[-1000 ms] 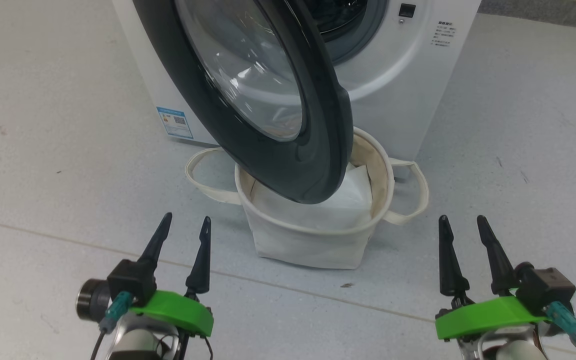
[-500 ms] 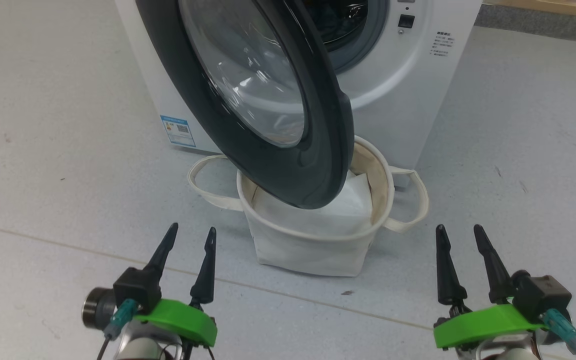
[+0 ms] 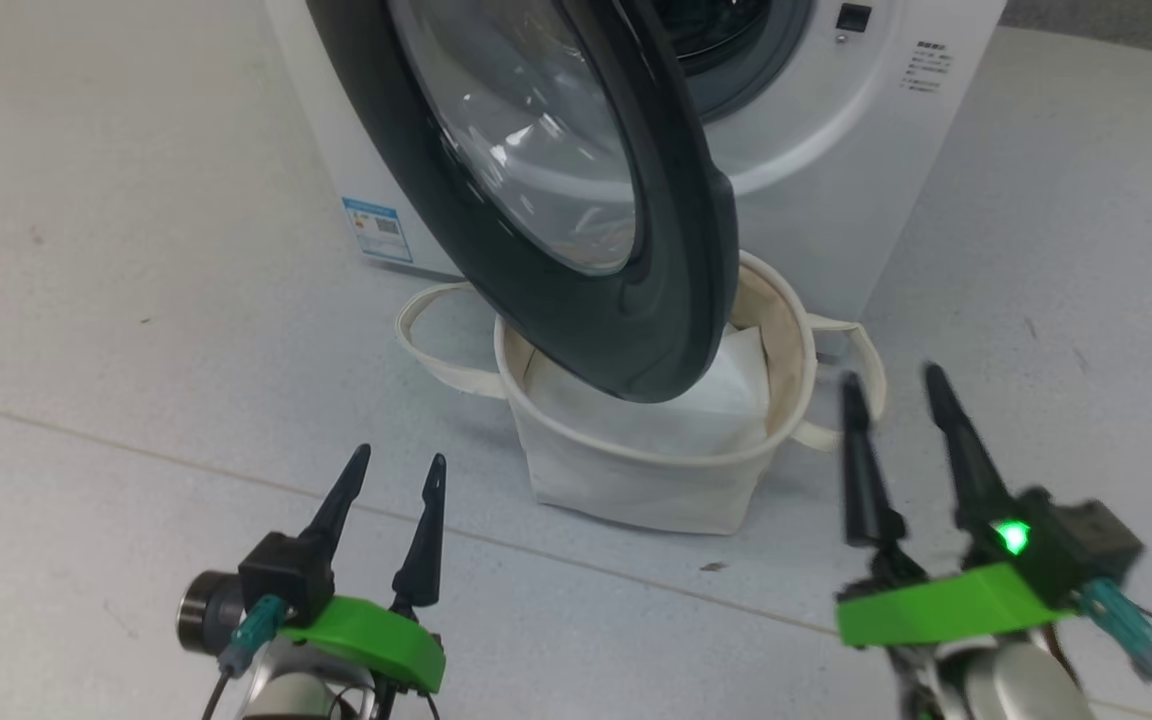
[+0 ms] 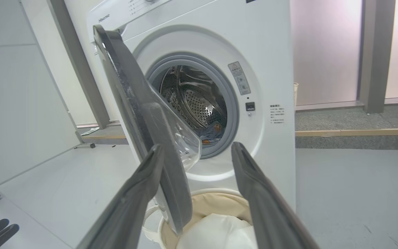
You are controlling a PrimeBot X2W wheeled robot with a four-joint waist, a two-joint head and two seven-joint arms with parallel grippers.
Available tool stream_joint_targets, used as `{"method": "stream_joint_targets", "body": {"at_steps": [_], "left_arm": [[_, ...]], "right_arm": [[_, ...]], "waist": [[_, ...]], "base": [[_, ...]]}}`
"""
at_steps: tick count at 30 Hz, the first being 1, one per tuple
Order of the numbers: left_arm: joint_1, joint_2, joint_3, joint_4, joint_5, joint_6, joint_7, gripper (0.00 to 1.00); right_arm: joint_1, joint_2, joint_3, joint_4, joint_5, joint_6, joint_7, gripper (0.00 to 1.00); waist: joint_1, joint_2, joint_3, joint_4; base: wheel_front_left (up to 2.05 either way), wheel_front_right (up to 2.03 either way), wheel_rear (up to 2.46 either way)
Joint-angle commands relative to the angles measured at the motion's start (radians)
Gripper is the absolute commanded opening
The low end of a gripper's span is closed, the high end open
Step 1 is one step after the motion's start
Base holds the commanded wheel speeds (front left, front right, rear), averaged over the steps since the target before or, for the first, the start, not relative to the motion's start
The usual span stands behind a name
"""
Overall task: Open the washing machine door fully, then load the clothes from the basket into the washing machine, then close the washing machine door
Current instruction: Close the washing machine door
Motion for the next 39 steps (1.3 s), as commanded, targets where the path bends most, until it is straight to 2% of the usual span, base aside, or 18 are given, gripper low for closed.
{"method": "stream_joint_targets", "body": {"at_steps": [1, 4, 5, 7, 11, 12, 13, 18, 25, 39], "left_arm": [[-0.043, 0.005, 0.025, -0.028, -0.013, 0.006, -0.006, 1.0], [-0.054, 0.005, 0.014, -0.028, -0.019, 0.007, -0.006, 1.0], [-0.054, 0.005, 0.014, -0.028, -0.019, 0.007, -0.006, 1.0], [-0.067, 0.005, -0.001, -0.028, -0.028, 0.01, -0.006, 1.0], [-0.084, 0.005, -0.023, -0.03, -0.04, 0.017, -0.006, 1.0], [-0.088, 0.005, -0.028, -0.03, -0.045, 0.019, -0.006, 1.0], [-0.091, 0.005, -0.033, -0.03, -0.047, 0.021, -0.006, 1.0], [-0.104, 0.005, -0.055, -0.031, -0.064, 0.032, -0.006, 1.0], [-0.116, 0.005, -0.073, -0.033, -0.077, 0.044, -0.006, 1.0], [-0.129, 0.005, -0.093, -0.037, -0.09, 0.05, -0.006, 1.0]], "right_arm": [[-0.07, 0.001, 0.066, -0.049, -0.012, 0.0, -0.005, 1.0], [-0.116, 0.001, 0.149, -0.033, -0.033, 0.0, -0.005, 1.0], [-0.116, 0.001, 0.149, -0.033, -0.033, 0.0, -0.005, 1.0], [-0.169, 0.001, 0.231, 0.014, -0.055, 0.0, -0.005, 1.0], [-0.238, 0.001, 0.288, 0.113, -0.069, 0.0, -0.005, 1.0], [-0.253, 0.001, 0.297, 0.141, -0.069, 0.0, -0.005, 0.1], [-0.27, 0.001, 0.304, 0.172, -0.076, 0.0, -0.005, 0.0], [-0.34, -0.001, 0.292, 0.303, -0.1, 0.0, -0.005, 0.0], [-0.411, -0.002, 0.205, 0.415, -0.126, 0.0, -0.005, 0.0], [-0.454, -0.001, 0.092, 0.466, -0.141, 0.0, -0.005, 0.0]], "waist": [[0.0, -0.0001, 0.013, 0.011], [0.0, -0.0001, 0.031, 0.026], [0.0, -0.0001, 0.031, 0.026], [0.0, -0.0001, 0.049, 0.044], [0.0, -0.0001, 0.072, 0.073], [0.0, -0.0001, 0.077, 0.081], [0.0, -0.0001, 0.082, 0.088], [0.0, -0.0001, 0.11, 0.125], [0.0, -0.0001, 0.141, 0.154], [0.0, -0.0001, 0.165, 0.157]], "base": [[0.0, 0.0, 0.0], [0.0, 0.0, 0.0], [0.0, 0.0, 0.0], [0.0, 0.0, 0.0], [0.0, 0.0, 0.0], [0.0, 0.0, 0.0], [0.0, 0.0, 0.0], [0.0, 0.0, 0.0], [0.0, 0.0, 0.0], [0.0, 0.0, 0.0]]}}
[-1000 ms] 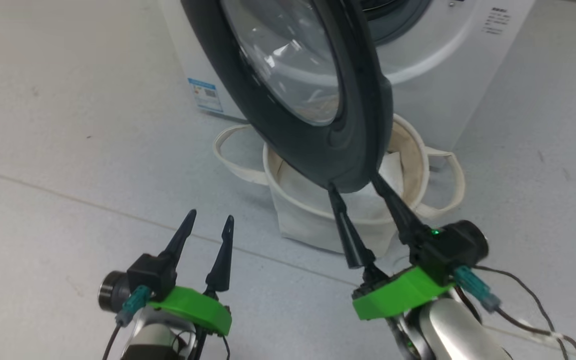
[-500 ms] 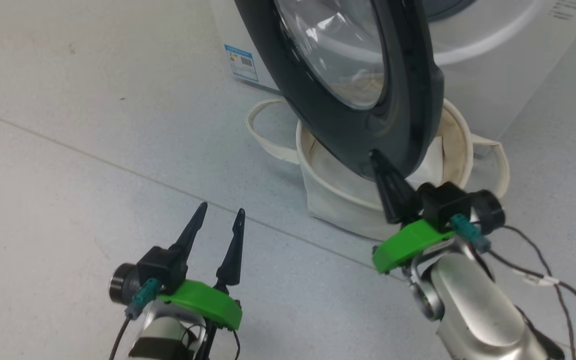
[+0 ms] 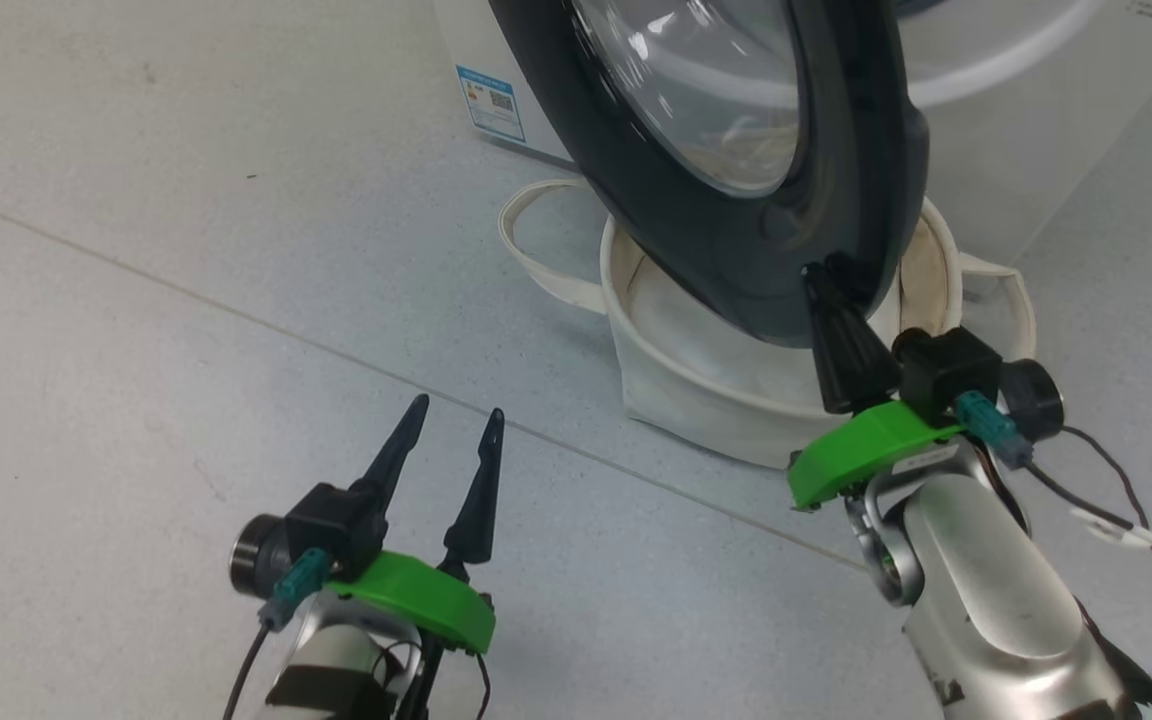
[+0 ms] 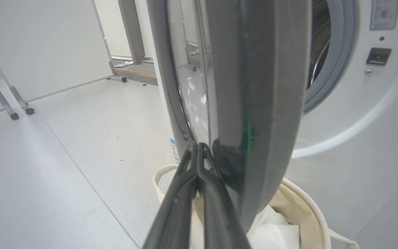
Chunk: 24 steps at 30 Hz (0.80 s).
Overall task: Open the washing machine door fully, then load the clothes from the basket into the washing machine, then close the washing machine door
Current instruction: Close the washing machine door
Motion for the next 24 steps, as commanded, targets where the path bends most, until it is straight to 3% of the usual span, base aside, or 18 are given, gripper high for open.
{"method": "stream_joint_targets", "body": {"at_steps": [1, 24], "left_arm": [[-0.037, 0.009, 0.027, -0.032, -0.009, 0.005, -0.006, 1.0], [-0.072, 0.009, -0.014, -0.053, -0.042, 0.029, -0.006, 1.0]], "right_arm": [[-0.037, 0.016, -0.001, -0.023, -0.006, 0.0, -0.005, 0.0], [-0.135, -0.04, -0.158, 0.005, 0.007, 0.0, -0.005, 0.0]], "waist": [[0.0, 0.0, 0.004, -0.003], [0.0, 0.0, 0.09, 0.01]], "base": [[0.0, 0.0, 0.0], [0.0, 0.0, 0.0]]}}
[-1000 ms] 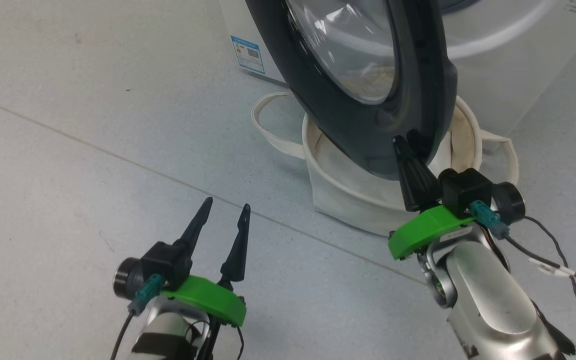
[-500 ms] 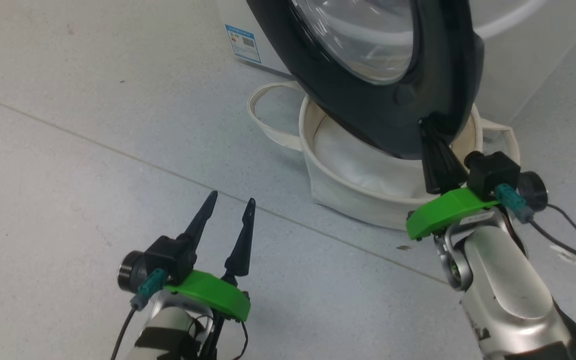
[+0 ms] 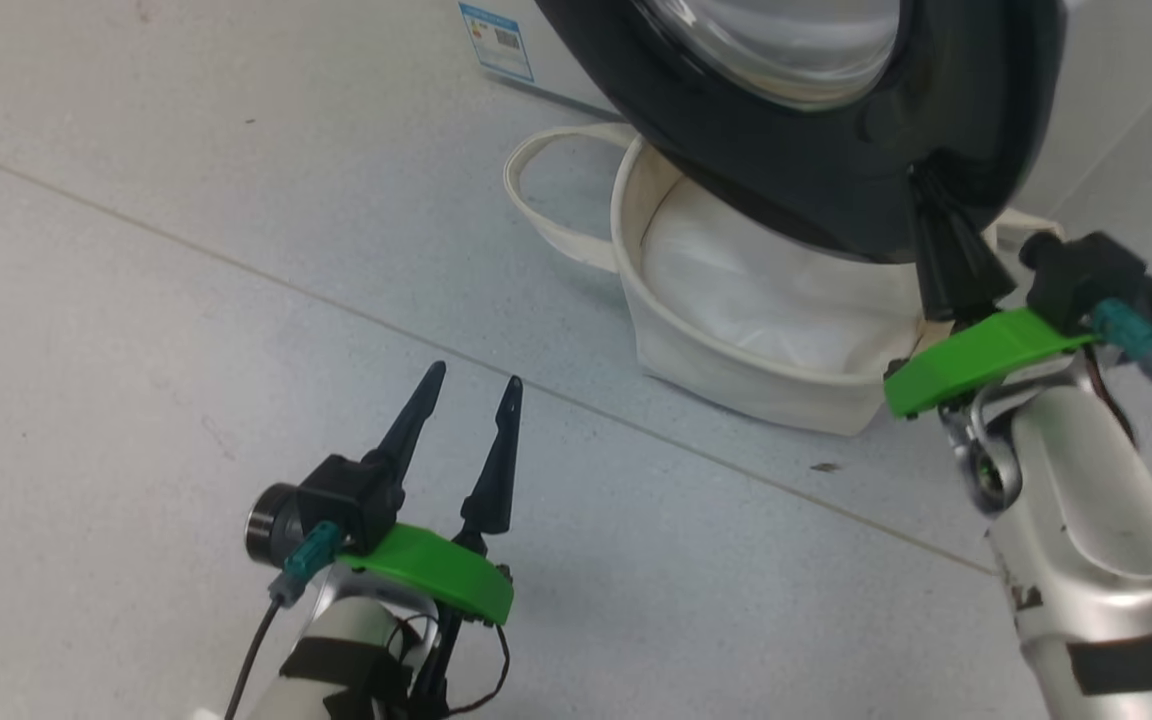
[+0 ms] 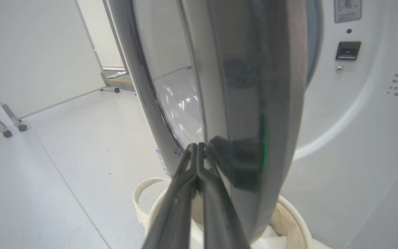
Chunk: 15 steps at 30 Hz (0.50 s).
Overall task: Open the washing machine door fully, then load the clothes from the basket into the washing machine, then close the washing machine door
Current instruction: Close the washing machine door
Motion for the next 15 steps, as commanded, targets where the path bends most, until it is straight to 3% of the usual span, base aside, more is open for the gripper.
{"method": "stream_joint_targets", "body": {"at_steps": [1, 15], "left_arm": [[-0.032, 0.012, 0.023, -0.036, -0.005, 0.005, -0.006, 1.0], [-0.084, 0.012, -0.03, -0.066, -0.038, 0.035, -0.006, 1.0]], "right_arm": [[-0.039, 0.003, 0.006, -0.026, 0.005, 0.0, -0.005, 0.0], [-0.213, -0.102, -0.124, -0.022, -0.029, 0.0, -0.005, 0.0]], "waist": [[0.0, 0.0, 0.014, 0.003], [0.0, 0.0, 0.13, 0.036]], "base": [[0.0, 0.0, 0.0], [0.0, 0.0, 0.0]]}}
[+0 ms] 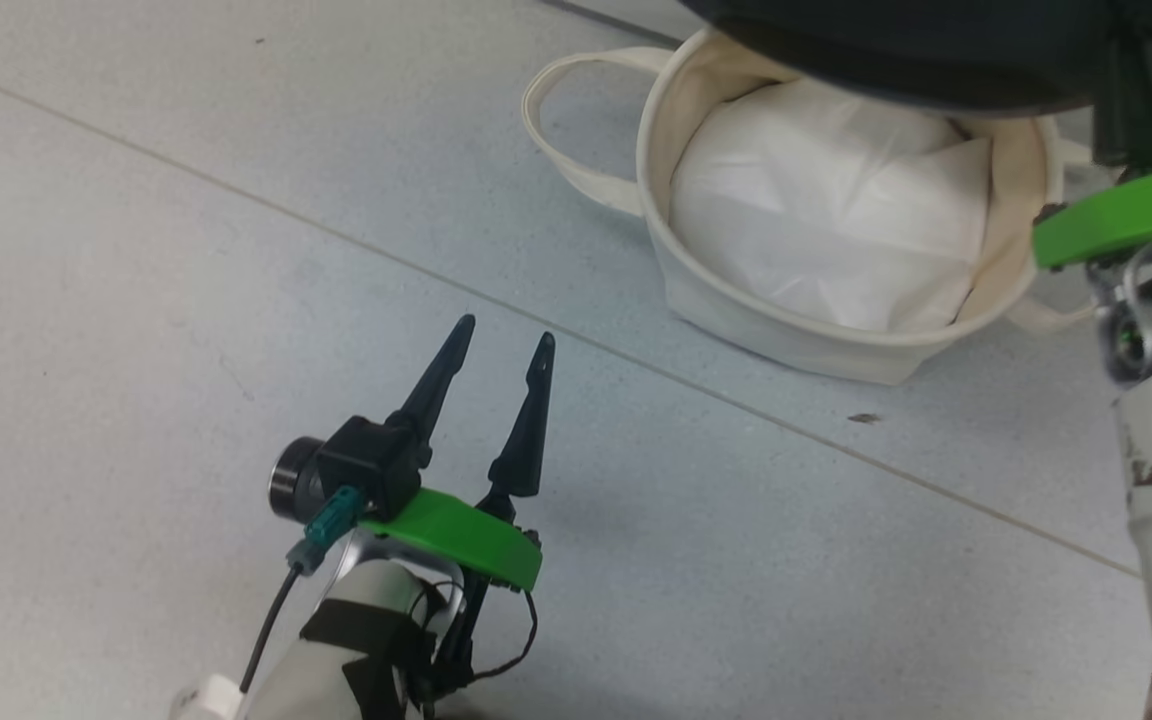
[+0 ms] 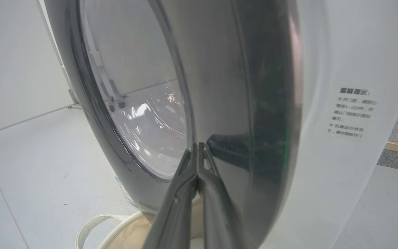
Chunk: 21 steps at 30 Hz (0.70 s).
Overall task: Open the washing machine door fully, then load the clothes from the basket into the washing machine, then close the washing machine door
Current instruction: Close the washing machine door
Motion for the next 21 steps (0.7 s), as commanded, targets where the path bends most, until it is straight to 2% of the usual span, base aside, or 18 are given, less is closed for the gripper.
{"method": "stream_joint_targets", "body": {"at_steps": [1, 14, 21], "left_arm": [[-0.015, 0.015, 0.025, -0.035, -0.007, 0.009, -0.006, 1.0], [-0.047, 0.015, -0.023, -0.055, -0.036, 0.032, -0.006, 1.0], [-0.061, 0.015, -0.039, -0.056, -0.048, 0.041, -0.006, 1.0]], "right_arm": [[-0.032, -0.005, 0.004, -0.028, -0.009, 0.0, -0.005, 0.0], [-0.204, -0.06, -0.102, 0.012, -0.005, 0.0, -0.005, 0.0], [-0.282, -0.064, -0.152, 0.024, 0.004, 0.0, -0.005, 0.0]], "waist": [[0.0, 0.0, 0.014, 0.007], [0.0, 0.0, 0.096, 0.027], [0.0, 0.0, 0.125, 0.029]], "base": [[0.0, 0.0, 0.0], [0.0, 0.0, 0.0], [0.0, 0.0, 0.0]]}}
